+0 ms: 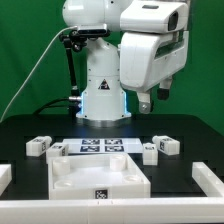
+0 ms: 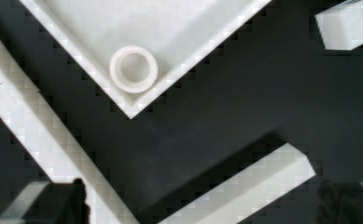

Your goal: Assemble one leg

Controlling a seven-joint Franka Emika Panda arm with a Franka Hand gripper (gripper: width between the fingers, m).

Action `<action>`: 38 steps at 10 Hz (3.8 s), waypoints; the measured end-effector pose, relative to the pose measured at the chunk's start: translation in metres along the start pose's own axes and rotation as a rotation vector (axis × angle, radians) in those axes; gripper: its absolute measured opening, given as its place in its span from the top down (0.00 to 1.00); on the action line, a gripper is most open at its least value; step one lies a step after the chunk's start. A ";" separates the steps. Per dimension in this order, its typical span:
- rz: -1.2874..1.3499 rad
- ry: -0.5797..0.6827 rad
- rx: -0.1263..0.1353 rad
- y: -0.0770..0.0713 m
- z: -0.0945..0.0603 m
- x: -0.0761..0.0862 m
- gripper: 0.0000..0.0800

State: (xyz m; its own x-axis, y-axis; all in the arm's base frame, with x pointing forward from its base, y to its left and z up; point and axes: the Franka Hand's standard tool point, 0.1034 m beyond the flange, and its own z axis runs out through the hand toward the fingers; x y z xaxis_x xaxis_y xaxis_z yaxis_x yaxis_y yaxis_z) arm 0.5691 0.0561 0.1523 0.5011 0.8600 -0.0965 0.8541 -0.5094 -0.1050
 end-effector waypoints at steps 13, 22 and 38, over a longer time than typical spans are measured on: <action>-0.354 0.029 -0.061 -0.006 0.046 -0.028 0.19; -0.589 0.024 -0.075 -0.008 0.080 -0.078 0.19; -0.717 0.060 -0.039 -0.021 0.162 -0.149 0.53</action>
Offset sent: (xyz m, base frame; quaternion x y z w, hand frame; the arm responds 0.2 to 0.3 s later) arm 0.0000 0.0000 0.0000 0.0000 0.0000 0.0000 1.0000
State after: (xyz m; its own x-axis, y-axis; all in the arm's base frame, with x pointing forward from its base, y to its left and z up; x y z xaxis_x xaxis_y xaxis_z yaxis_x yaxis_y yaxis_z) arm 0.4534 -0.0663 0.0090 -0.1790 0.9831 0.0379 0.9796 0.1816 -0.0861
